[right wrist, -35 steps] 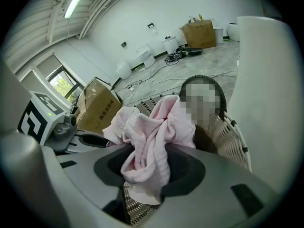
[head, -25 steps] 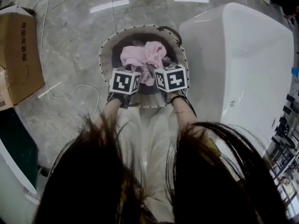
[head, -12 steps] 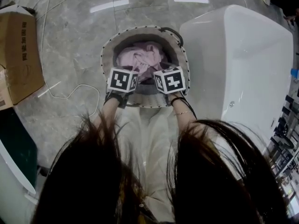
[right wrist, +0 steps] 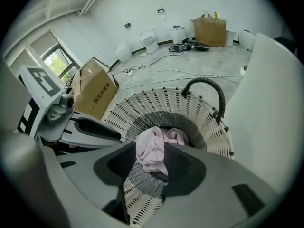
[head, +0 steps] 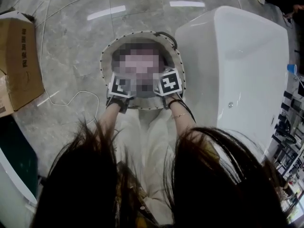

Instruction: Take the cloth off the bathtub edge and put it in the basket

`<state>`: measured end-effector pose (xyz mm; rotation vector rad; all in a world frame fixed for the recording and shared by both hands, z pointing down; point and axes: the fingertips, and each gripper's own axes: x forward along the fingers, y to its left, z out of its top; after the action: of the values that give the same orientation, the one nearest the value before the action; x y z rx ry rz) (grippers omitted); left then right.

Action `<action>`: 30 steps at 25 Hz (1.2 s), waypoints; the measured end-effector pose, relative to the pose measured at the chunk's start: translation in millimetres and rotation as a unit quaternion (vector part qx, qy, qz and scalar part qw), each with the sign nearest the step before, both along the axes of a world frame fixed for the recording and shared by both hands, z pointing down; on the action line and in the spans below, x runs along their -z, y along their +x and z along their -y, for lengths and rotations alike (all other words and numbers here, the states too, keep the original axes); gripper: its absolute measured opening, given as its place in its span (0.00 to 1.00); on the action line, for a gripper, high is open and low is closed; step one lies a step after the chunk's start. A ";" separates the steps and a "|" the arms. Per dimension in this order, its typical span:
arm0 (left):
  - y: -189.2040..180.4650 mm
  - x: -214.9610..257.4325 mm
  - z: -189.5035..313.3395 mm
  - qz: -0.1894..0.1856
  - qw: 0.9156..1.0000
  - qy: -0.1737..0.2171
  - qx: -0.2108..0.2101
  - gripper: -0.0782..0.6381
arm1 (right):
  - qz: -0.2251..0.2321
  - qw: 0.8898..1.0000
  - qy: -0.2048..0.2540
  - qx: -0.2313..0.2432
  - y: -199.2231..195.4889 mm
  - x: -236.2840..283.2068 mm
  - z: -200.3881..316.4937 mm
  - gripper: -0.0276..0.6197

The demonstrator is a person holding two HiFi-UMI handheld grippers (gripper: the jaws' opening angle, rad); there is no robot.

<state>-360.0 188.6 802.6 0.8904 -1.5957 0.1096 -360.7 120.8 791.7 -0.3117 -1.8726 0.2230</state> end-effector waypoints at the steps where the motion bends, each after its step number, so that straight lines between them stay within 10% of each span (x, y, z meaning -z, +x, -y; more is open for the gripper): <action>1: 1.3 6.2 1.4 0.001 1.000 0.002 -0.001 0.23 | 0.002 1.000 -0.001 0.001 0.9 6.1 -1.4 0.34; 19: 16.1 158.2 55.9 0.081 0.994 0.065 -0.037 0.23 | 0.103 0.995 0.000 -0.018 0.0 177.0 33.3 0.30; 30: 30.1 341.1 90.5 0.189 0.965 0.173 -0.056 0.23 | 0.243 0.968 -0.029 -0.063 30.5 371.4 57.2 0.27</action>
<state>-329.9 98.2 461.5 1.2891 -1.9545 0.0845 -330.2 63.6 420.3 -0.3070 -2.3784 0.3081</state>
